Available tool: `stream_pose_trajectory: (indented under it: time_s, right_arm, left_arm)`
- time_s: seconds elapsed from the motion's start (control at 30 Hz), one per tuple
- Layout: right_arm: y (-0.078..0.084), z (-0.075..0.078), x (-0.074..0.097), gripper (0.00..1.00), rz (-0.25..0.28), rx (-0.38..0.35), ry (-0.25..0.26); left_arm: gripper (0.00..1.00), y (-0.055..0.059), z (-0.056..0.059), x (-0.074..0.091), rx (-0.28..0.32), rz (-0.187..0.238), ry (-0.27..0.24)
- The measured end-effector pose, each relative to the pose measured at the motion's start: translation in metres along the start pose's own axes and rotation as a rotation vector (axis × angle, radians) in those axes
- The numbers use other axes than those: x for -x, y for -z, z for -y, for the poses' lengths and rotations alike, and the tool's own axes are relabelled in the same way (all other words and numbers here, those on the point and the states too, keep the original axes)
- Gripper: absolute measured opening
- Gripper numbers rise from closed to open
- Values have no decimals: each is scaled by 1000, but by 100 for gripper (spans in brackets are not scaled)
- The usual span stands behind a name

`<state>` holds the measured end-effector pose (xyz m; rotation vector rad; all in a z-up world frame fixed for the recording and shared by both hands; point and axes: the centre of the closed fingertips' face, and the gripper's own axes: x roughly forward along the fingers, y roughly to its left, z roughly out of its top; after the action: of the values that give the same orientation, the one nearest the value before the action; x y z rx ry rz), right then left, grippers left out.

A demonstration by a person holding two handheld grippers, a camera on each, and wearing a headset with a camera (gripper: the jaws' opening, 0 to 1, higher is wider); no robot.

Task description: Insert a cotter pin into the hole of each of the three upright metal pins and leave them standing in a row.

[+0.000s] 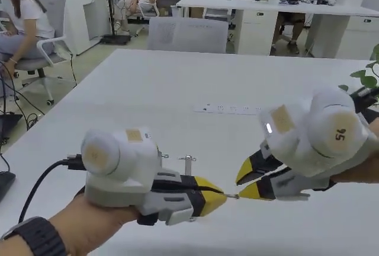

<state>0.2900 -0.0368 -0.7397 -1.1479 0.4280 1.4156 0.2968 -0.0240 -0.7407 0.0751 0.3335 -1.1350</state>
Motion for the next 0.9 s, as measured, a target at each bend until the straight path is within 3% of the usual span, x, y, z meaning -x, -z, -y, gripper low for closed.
stream_pose_trajectory:
  time_s: [0.17,0.33,0.4,0.47,0.5,0.9]
  right_arm:
    - [1,9,-2,10,10,7,75]
    - [5,12,-6,10,-18,43,108]
    - [7,16,-6,10,-27,73,144]
    - [6,16,-7,10,-21,63,140]
    - [4,20,-6,10,-10,72,169]
    - [2,23,-9,6,-10,118,181]
  left_arm:
    - [1,-5,-5,0,46,19,-9]
    - [1,-11,-8,1,91,47,-13]
    - [1,-13,-9,1,110,55,-14]
    - [1,-15,-9,1,139,71,-12]
    - [1,-16,-9,2,146,75,-11]
    - [1,-17,-11,1,214,95,-12]
